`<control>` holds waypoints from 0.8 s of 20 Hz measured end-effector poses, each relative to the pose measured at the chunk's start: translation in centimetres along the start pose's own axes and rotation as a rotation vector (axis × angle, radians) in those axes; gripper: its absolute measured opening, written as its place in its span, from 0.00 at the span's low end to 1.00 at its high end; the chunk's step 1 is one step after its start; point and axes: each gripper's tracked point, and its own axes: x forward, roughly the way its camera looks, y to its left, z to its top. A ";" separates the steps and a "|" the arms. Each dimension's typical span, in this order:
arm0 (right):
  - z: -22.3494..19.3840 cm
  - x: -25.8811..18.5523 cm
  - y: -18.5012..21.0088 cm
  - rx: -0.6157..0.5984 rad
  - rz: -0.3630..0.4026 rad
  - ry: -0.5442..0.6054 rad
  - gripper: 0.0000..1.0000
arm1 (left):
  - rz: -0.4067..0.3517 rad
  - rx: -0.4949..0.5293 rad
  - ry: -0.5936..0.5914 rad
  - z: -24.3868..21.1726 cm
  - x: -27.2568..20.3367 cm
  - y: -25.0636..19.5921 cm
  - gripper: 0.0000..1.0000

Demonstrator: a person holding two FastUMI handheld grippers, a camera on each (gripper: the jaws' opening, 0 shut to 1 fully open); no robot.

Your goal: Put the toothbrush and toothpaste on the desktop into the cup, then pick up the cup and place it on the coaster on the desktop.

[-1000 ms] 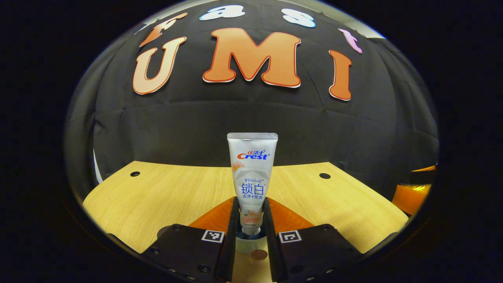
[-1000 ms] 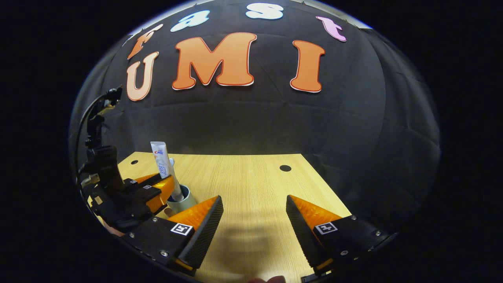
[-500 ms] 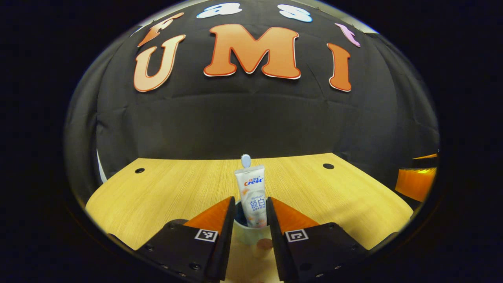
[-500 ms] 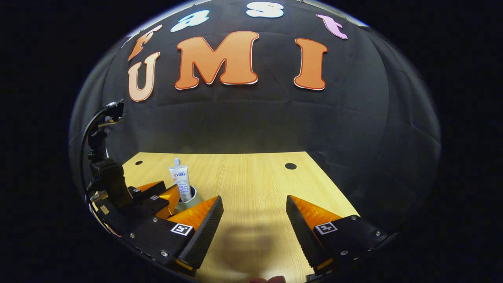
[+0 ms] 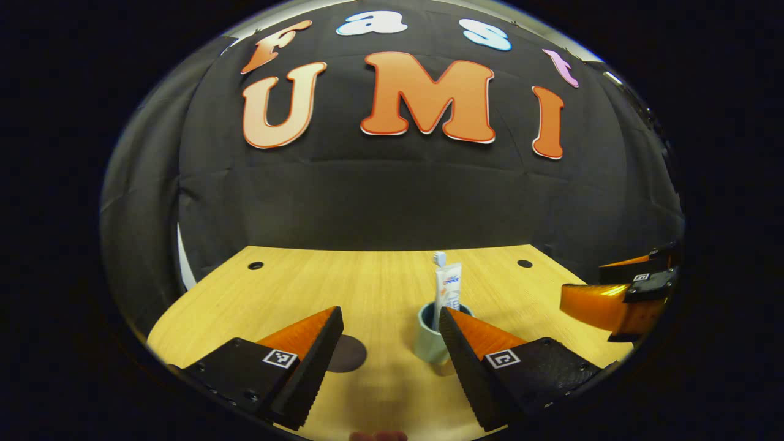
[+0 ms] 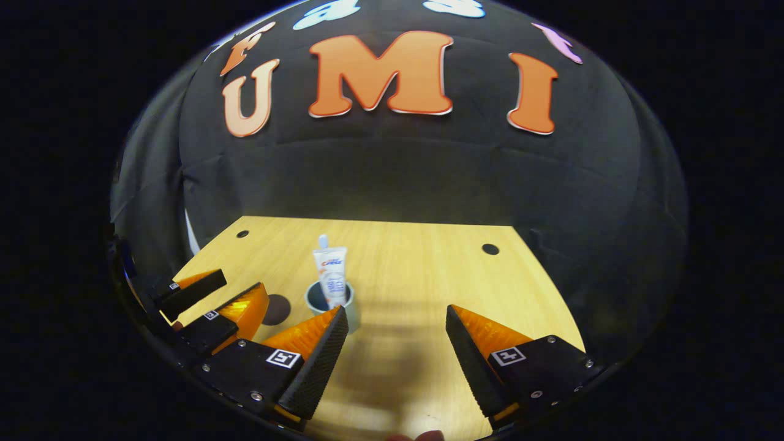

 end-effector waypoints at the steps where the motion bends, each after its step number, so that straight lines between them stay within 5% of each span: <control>1: -0.5 0.4 1.1 -0.016 0.010 0.040 0.97 | 0.015 -0.003 -0.003 0.4 -0.4 1.1 0.95; 7: -3.2 3.4 7.0 -0.017 0.065 0.245 0.98 | 0.072 0.025 -0.032 2.6 -3.0 7.4 0.95; 16: -7.0 8.5 9.1 0.056 0.025 0.490 0.97 | 0.128 0.033 -0.015 3.0 -4.5 14.1 0.95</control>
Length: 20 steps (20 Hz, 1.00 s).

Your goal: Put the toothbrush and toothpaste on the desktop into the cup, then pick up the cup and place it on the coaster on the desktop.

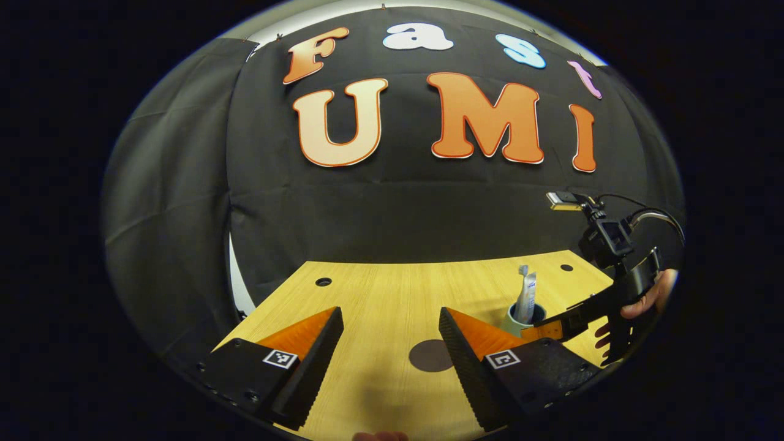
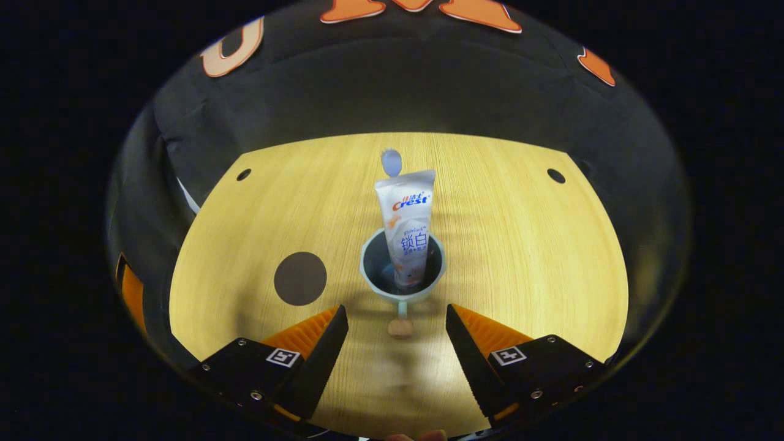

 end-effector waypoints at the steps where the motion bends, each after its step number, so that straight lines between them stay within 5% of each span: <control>1: -0.1 0.8 0.1 0.007 -0.001 0.027 0.97 | 0.008 0.001 0.005 -0.1 0.3 0.6 0.95; 8: -1.5 4.1 -0.3 0.051 -0.020 0.190 0.94 | 0.054 -0.008 0.060 -1.6 1.6 3.6 0.95; 15: -0.6 6.2 -0.8 0.029 -0.025 0.255 0.60 | 0.066 -0.015 0.111 -3.1 1.7 4.1 0.95; 20: -1.0 6.2 -0.9 0.016 -0.038 0.281 0.26 | 0.051 -0.017 0.132 -3.7 1.5 3.3 0.95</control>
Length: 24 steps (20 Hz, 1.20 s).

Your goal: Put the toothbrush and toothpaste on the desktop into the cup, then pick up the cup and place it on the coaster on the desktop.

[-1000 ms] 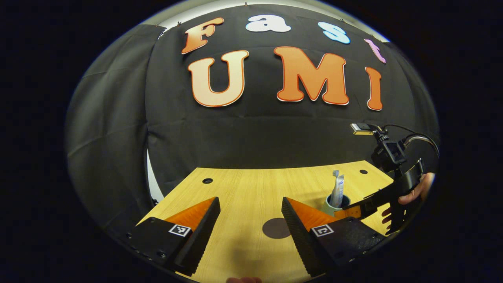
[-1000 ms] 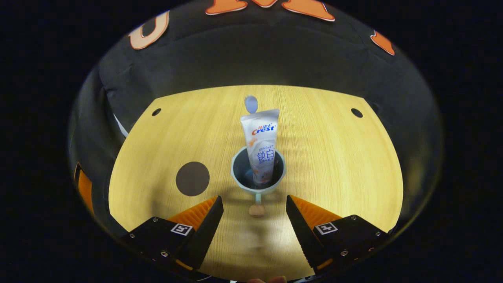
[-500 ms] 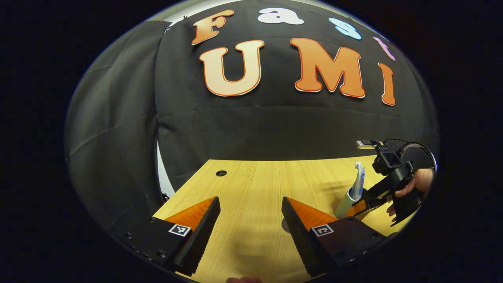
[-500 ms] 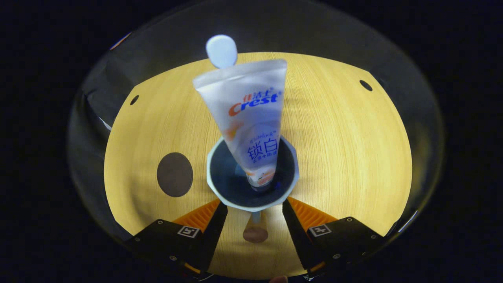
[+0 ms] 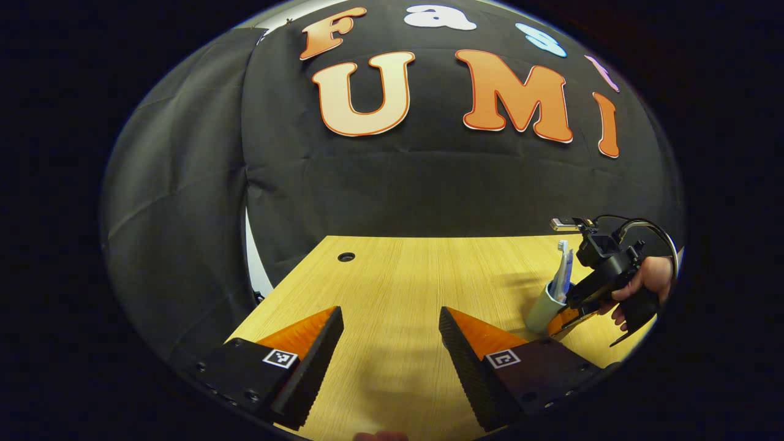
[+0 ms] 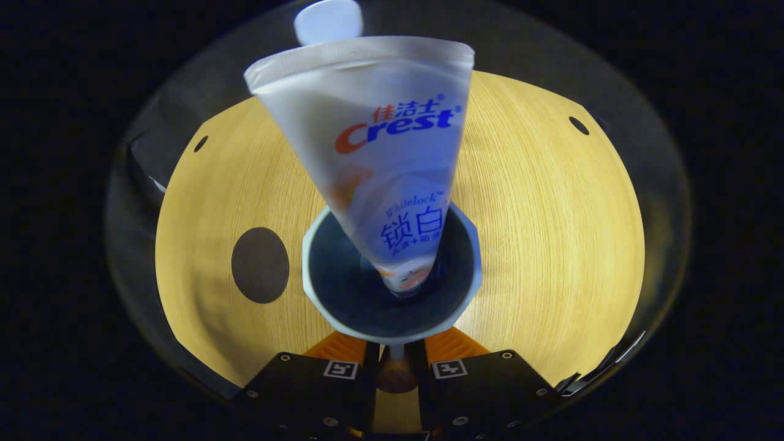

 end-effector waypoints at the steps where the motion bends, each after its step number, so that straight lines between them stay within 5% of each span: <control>1: 0.0 0.0 -0.1 0.001 -0.004 0.004 0.29 | -0.005 -0.002 0.004 0.0 0.0 -0.2 0.95; 11: 0.3 -1.4 1.3 -0.013 0.016 -0.026 0.23 | -0.005 -0.014 0.010 -0.7 -1.3 -0.3 0.95; 24: 1.5 -3.7 12.7 -0.221 0.098 -0.049 0.22 | 0.141 -0.068 -0.006 -2.2 -5.1 7.1 0.95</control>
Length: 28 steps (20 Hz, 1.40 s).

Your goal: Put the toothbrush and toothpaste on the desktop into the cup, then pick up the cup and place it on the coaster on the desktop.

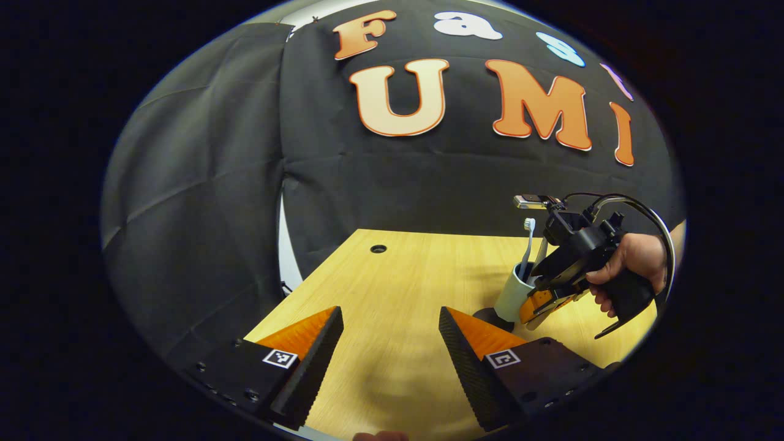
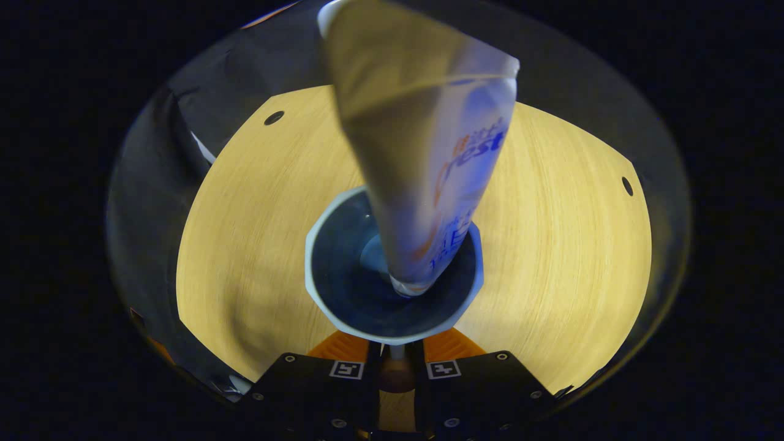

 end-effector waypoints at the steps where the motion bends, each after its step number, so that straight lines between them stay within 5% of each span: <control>1: 0.0 0.0 0.5 -0.013 -0.001 0.005 0.22 | 0.013 -0.009 0.003 -0.2 0.0 0.8 0.95; 10: -0.5 2.5 1.4 -0.017 -0.029 0.077 0.23 | 0.060 -0.032 0.009 -1.0 -0.1 3.6 0.95; 15: -0.2 2.4 1.5 0.001 -0.029 0.056 0.31 | 0.044 -0.026 0.002 -0.6 0.3 3.1 0.95; 17: 0.0 1.7 1.6 0.001 -0.026 0.037 0.60 | 0.033 -0.021 -0.003 -0.3 0.3 2.6 0.95; 19: 0.1 0.6 1.6 0.014 -0.021 0.014 0.75 | 0.014 -0.014 -0.008 0.0 0.4 1.9 0.95; 23: 0.1 -2.9 0.8 0.063 -0.009 -0.053 0.88 | -0.050 0.009 -0.029 1.2 0.6 -0.5 0.95; 28: 0.2 -10.1 -2.3 0.153 -0.006 -0.218 0.92 | -0.183 0.030 -0.076 3.9 0.7 -6.5 0.95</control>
